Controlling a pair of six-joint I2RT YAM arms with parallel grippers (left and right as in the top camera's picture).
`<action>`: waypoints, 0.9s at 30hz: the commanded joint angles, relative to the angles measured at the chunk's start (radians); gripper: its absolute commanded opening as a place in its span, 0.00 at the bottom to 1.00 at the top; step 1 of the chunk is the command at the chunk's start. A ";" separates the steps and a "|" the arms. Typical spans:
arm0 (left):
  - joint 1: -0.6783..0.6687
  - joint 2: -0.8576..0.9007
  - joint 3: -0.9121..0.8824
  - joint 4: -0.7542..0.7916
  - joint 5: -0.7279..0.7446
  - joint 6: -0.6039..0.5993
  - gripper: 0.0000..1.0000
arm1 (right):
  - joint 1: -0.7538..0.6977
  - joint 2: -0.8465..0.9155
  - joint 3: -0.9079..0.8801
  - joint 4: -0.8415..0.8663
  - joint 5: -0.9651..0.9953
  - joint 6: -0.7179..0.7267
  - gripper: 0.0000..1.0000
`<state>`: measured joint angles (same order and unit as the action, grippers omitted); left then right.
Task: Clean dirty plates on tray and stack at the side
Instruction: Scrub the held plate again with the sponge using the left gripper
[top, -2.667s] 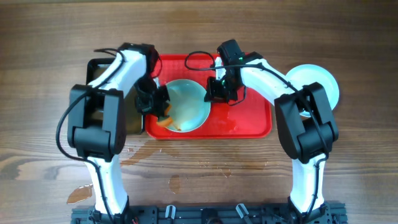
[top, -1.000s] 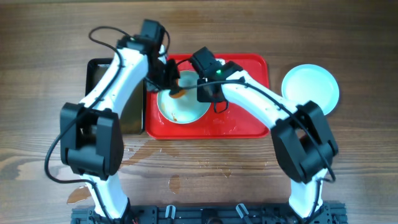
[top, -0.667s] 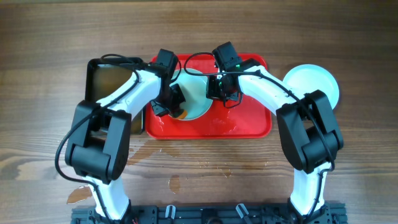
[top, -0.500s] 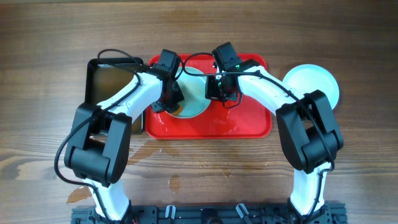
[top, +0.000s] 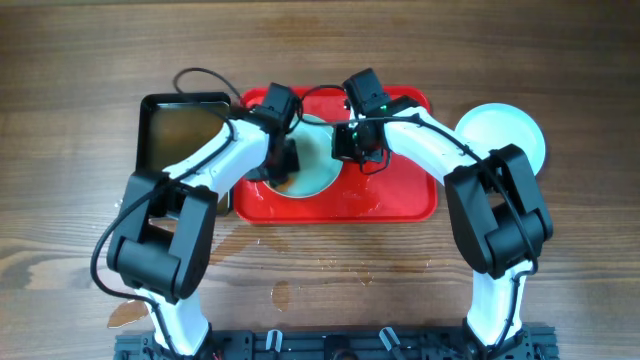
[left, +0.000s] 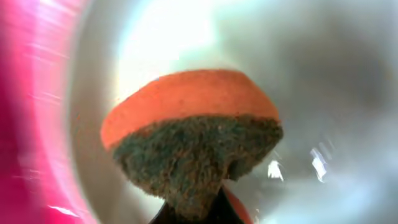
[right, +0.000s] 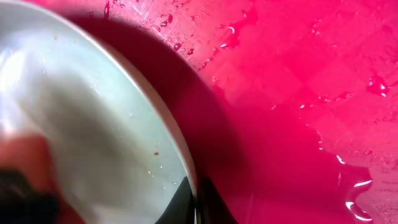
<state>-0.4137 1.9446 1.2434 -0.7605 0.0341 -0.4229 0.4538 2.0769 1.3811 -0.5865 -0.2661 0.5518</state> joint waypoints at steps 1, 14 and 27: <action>-0.061 0.021 -0.021 -0.017 0.242 0.222 0.04 | 0.003 0.027 -0.013 0.005 -0.012 -0.002 0.04; -0.058 0.025 -0.105 0.111 -0.624 -0.376 0.04 | 0.003 0.027 -0.014 0.003 -0.016 -0.004 0.04; -0.060 0.023 -0.103 0.455 -0.830 -0.471 0.04 | 0.003 0.027 -0.014 0.005 -0.016 -0.010 0.04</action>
<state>-0.4759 1.9583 1.1423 -0.3500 -0.6659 -0.8768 0.4637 2.0777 1.3792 -0.5728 -0.3164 0.5560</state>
